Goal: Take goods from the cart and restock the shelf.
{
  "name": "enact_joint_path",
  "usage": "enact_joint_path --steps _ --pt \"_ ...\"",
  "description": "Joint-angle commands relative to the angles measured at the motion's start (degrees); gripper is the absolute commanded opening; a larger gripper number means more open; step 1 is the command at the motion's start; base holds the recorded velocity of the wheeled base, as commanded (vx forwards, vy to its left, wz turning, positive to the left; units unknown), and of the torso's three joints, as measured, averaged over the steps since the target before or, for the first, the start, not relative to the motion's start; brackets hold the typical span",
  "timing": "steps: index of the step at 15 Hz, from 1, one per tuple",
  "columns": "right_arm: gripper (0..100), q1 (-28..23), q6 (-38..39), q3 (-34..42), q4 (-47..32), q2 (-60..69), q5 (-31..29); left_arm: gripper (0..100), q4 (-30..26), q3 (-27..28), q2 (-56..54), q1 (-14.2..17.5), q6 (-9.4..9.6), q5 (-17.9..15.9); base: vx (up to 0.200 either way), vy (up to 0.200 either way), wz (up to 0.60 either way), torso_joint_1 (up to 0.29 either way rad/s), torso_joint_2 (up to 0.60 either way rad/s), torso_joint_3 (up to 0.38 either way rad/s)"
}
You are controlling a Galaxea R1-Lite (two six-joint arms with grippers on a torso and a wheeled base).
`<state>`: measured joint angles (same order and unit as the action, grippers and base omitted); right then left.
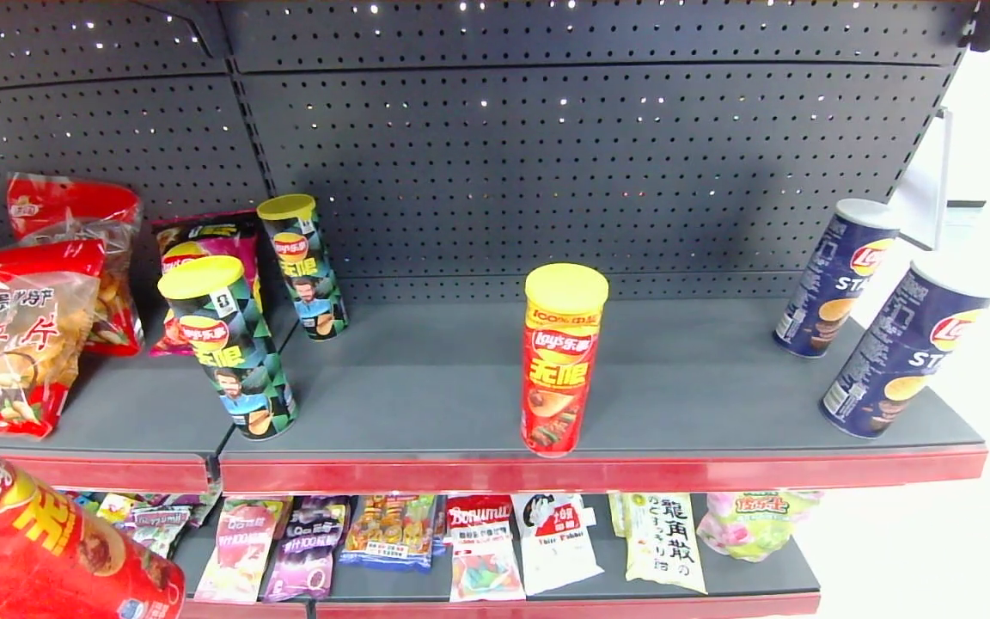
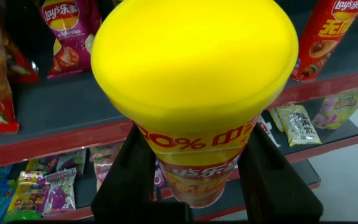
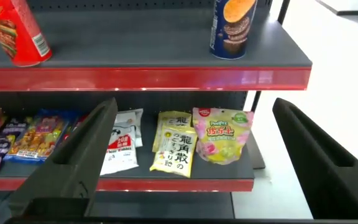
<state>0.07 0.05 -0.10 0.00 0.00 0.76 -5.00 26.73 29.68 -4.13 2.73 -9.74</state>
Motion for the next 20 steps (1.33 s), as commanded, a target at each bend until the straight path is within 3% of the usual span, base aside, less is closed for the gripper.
enact_joint_path --steps 1,5,12,13,15,17,20 --pt "100 0.0 0.0 0.0 0.0 -0.1 0.0 0 0.0 0.1 0.2 -0.1 0.08 0.0 0.0 0.0 -0.6 -0.002 0.0 0.007" --pt "100 0.0 0.0 0.0 0.0 -0.1 0.0 0 -0.1 -0.3 0.6 0.0 -0.01 0.0 0.0 0.0 -0.6 0.006 0.0 0.0" --pt "100 0.0 0.0 0.0 0.0 -0.1 0.0 0 1.7 0.2 6.0 -0.1 0.17 -0.1 0.0 0.0 0.0 0.0 0.0 0.0" --pt "100 0.0 0.0 0.0 0.0 -0.1 0.0 0 3.9 0.2 9.5 -0.3 0.43 -0.2 0.0 0.0 0.0 0.0 0.0 0.0" --pt "100 0.0 0.0 0.0 0.0 -0.1 0.0 0 10.0 0.3 16.4 -1.1 2.81 -2.4 0.0 0.0 0.0 0.0 0.0 0.0" --pt "100 0.0 0.0 0.0 0.0 -0.1 0.0 0 16.6 0.6 24.2 -1.1 6.85 -3.2 0.0 0.0 0.0 0.0 0.0 0.0" --pt "100 0.0 0.0 0.0 0.0 -0.1 0.0 0 25.7 2.5 33.3 -1.1 7.2 -3.3 0.0 0.0 0.0 0.0 0.0 0.0"
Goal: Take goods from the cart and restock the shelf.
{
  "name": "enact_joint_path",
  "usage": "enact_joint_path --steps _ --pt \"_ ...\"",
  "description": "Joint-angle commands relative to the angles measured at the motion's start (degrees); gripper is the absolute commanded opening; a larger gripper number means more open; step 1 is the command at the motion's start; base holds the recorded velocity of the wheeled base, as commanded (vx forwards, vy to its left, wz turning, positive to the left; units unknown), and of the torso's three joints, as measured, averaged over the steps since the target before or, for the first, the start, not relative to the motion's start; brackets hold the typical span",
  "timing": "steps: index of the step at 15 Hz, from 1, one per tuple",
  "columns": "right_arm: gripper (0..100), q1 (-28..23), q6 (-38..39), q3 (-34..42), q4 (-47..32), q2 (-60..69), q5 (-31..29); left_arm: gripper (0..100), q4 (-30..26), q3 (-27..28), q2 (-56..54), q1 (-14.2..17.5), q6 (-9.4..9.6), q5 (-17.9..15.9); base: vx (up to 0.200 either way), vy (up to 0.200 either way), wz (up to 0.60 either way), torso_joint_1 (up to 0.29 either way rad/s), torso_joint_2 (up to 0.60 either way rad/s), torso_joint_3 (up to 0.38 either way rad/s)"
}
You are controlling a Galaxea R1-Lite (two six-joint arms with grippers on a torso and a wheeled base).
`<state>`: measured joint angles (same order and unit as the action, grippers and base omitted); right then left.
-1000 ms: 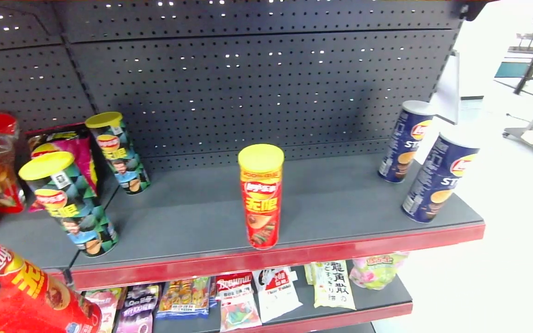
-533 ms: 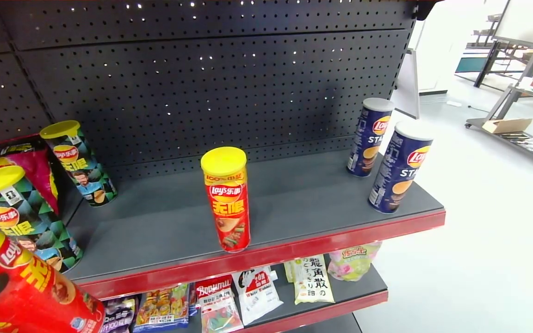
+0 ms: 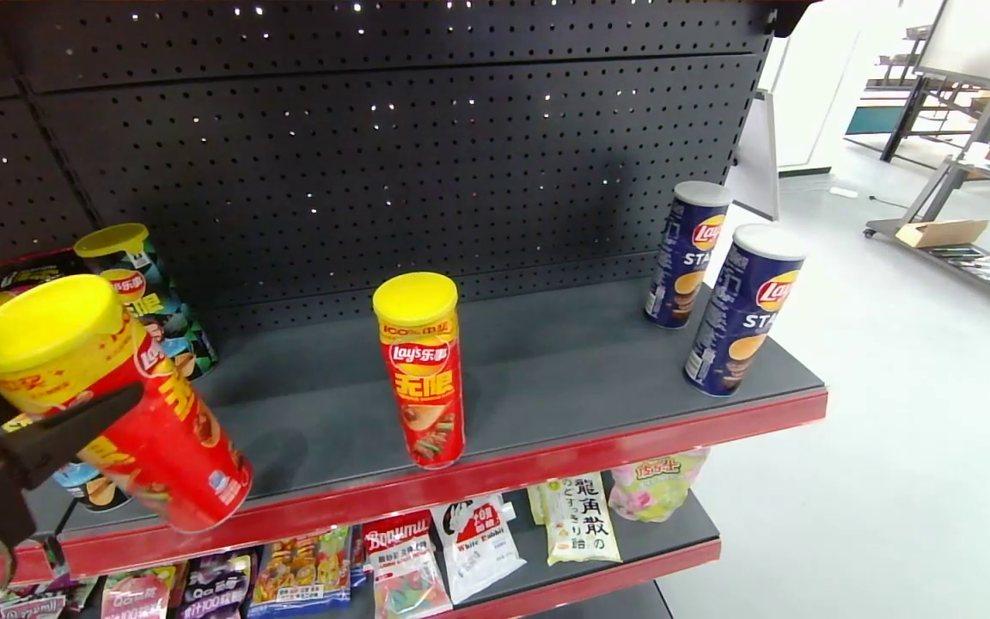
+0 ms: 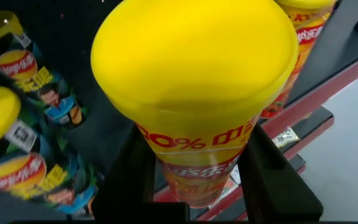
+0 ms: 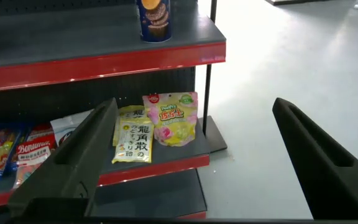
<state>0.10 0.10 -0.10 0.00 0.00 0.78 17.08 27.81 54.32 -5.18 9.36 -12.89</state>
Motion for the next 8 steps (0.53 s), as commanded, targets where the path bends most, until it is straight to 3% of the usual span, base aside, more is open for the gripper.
enact_joint_path --steps 1,2,5,8 --pt "100 0.0 0.0 0.0 0.0 -0.1 0.0 0 4.8 2.0 9.8 -0.2 0.57 -0.1 0.0 0.0 0.0 0.0 0.0 0.0" --pt "100 0.0 0.0 0.0 0.0 -0.1 0.0 0 8.1 3.5 12.9 -1.3 -0.05 0.0 0.0 0.0 0.0 0.0 0.0 0.0" --pt "100 0.1 0.0 0.0 0.0 -0.1 0.0 0 8.8 7.3 18.9 -4.4 -0.66 -1.0 0.0 0.0 0.0 0.0 0.0 0.0" --pt "100 0.0 0.0 0.0 0.0 -0.1 0.0 0 8.5 14.6 26.8 -4.8 -0.84 -1.4 0.0 0.0 0.0 0.0 0.0 0.0"
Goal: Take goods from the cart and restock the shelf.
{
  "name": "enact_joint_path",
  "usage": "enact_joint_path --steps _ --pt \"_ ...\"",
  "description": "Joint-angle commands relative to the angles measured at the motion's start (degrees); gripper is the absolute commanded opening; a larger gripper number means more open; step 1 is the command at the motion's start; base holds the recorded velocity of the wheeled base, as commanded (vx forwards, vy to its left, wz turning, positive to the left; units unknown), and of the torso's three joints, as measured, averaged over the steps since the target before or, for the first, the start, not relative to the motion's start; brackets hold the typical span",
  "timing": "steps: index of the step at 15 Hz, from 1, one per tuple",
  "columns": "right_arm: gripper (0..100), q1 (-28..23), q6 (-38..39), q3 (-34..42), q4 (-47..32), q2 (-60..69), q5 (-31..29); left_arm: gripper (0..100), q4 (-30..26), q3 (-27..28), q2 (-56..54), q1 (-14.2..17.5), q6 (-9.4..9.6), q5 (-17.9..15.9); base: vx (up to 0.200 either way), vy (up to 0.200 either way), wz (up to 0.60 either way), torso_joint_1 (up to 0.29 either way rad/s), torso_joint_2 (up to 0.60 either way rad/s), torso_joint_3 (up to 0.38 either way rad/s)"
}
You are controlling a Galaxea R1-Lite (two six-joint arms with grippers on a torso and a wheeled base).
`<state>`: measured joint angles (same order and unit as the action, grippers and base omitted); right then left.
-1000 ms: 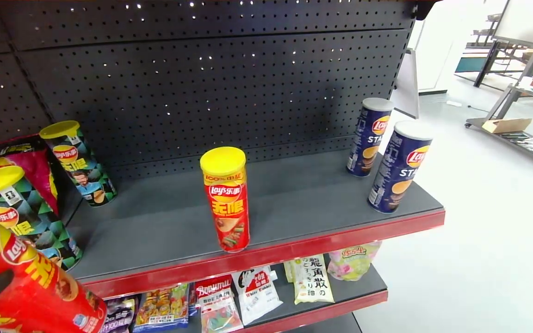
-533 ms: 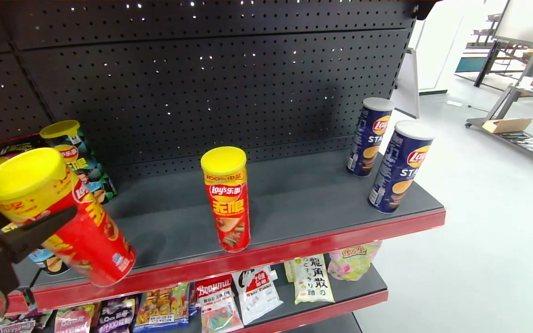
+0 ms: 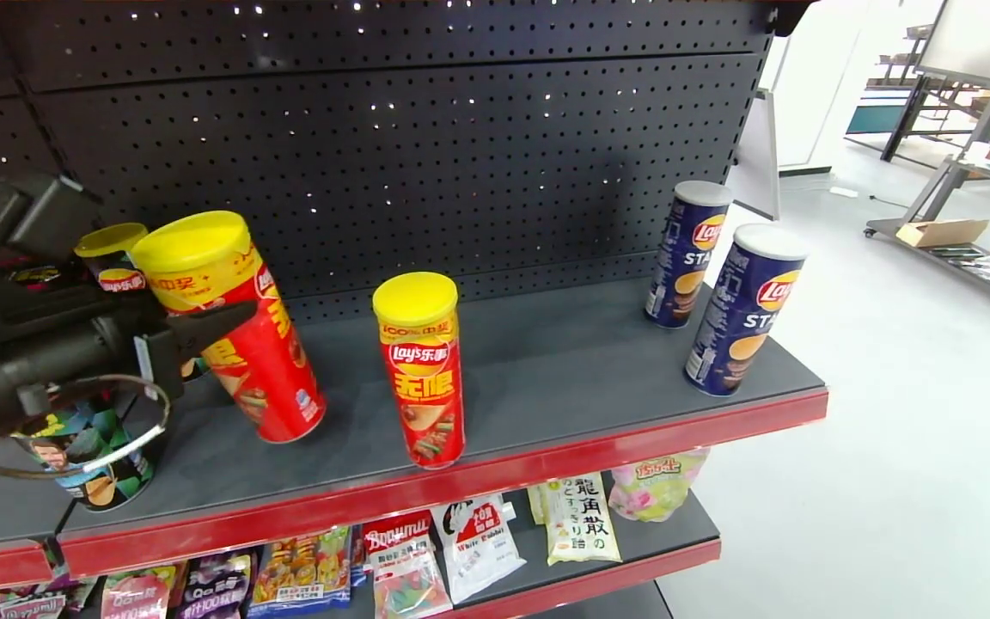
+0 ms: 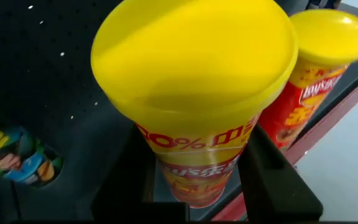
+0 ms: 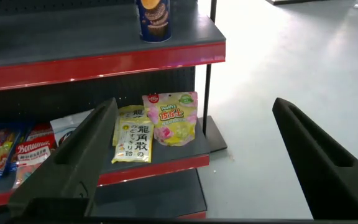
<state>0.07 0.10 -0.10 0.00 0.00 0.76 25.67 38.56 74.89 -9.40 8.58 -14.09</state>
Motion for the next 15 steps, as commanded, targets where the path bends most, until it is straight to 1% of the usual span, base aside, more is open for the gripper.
enact_joint_path --steps 1,2,4,6,8,11,15 --pt "100 0.0 0.0 0.0 0.0 -0.1 0.0 0 -0.1 8.1 10.6 -0.5 -0.06 -0.3 0.0 0.0 0.0 0.0 0.0 0.0" --pt "100 0.0 0.0 0.0 0.0 -0.1 0.0 0 0.2 11.4 14.7 -0.5 -0.06 -0.6 0.0 0.0 0.0 0.0 0.0 0.0" --pt "100 0.0 0.0 0.0 0.0 -0.1 0.0 0 0.3 15.8 20.1 -0.5 -0.06 -1.7 0.0 0.0 0.0 0.0 0.0 0.0" --pt "100 0.0 0.0 0.0 0.0 -0.1 0.0 0 0.7 19.6 24.1 -0.5 0.12 -1.6 0.0 0.0 0.0 0.0 0.0 0.0" --pt "100 0.0 0.0 0.0 0.0 -0.1 0.0 0 1.0 24.3 28.9 -1.7 0.12 -1.6 0.0 0.0 0.0 0.0 0.0 0.0" --pt "100 0.0 0.0 0.0 0.0 -0.1 0.0 0 1.0 29.1 33.0 -3.5 0.03 -1.6 0.0 0.0 0.0 0.0 0.0 0.0" --pt "100 0.0 0.0 0.0 0.0 -0.1 0.0 0 1.0 33.1 37.0 -5.3 0.12 -1.6 0.0 0.0 0.0 0.0 0.0 0.0"
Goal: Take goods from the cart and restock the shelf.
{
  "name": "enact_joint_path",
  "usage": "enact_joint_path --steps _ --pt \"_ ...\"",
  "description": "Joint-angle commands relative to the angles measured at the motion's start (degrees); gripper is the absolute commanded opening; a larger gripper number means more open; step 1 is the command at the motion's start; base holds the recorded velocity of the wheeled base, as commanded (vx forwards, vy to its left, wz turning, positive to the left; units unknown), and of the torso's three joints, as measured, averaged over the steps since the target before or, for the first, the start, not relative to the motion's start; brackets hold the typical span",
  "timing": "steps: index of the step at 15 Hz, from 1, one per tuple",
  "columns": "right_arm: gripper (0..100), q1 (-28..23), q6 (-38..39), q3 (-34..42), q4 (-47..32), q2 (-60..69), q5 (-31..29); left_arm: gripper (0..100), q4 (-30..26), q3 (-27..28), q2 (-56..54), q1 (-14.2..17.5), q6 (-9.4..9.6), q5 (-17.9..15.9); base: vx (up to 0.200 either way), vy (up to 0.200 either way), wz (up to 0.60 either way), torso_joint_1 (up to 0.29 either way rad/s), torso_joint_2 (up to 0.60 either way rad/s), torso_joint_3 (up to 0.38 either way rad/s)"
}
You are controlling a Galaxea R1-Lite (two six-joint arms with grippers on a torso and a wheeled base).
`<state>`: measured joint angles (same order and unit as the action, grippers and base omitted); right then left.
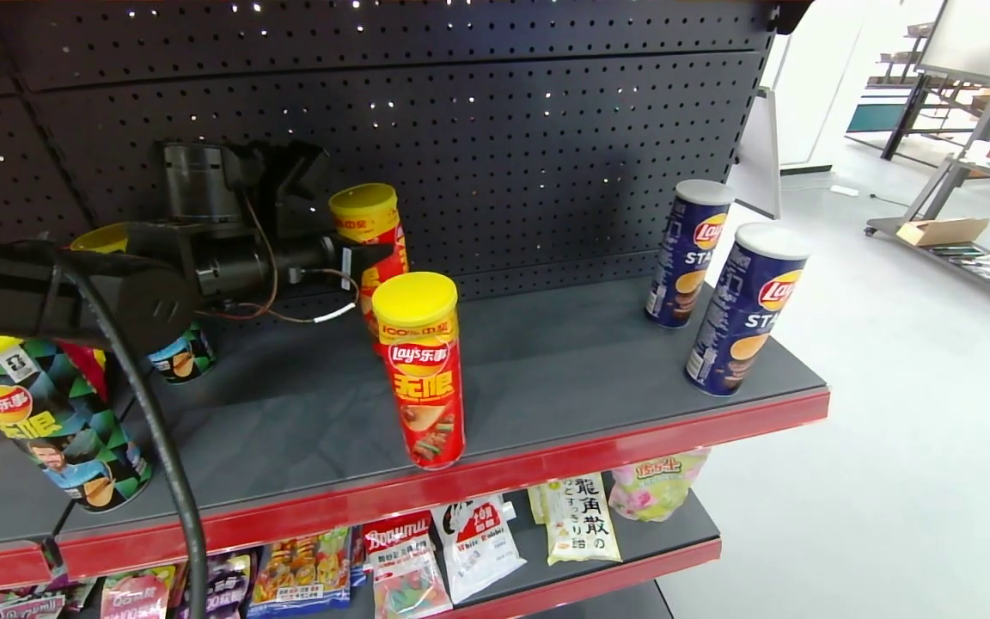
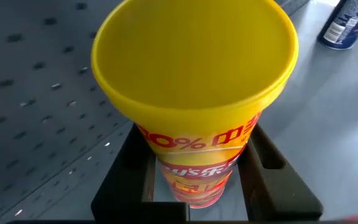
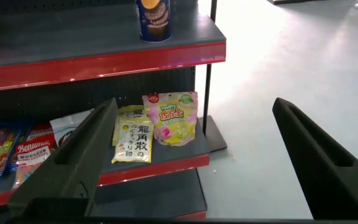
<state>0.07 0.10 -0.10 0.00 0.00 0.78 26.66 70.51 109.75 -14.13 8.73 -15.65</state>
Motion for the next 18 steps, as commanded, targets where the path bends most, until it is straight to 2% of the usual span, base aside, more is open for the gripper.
enact_joint_path --steps 1,4,11,18 --pt "100 0.0 0.0 0.0 0.0 -0.1 0.0 0 0.1 2.2 2.9 -0.8 -0.03 0.1 0.0 0.0 0.0 0.0 0.0 0.0" --pt "100 0.0 0.0 0.0 0.0 -0.1 0.0 0 0.1 4.4 4.5 -1.6 0.06 0.0 0.0 0.0 0.0 0.0 0.0 0.0" --pt "100 0.0 0.0 0.0 0.0 -0.1 0.0 0 2.3 5.2 6.2 -3.0 0.15 0.0 0.0 0.0 0.0 0.0 0.0 0.0" --pt "100 0.0 0.0 0.0 0.0 -0.1 0.0 0 2.0 5.2 6.6 -3.2 0.15 0.0 0.0 0.0 0.0 0.0 0.0 0.0"
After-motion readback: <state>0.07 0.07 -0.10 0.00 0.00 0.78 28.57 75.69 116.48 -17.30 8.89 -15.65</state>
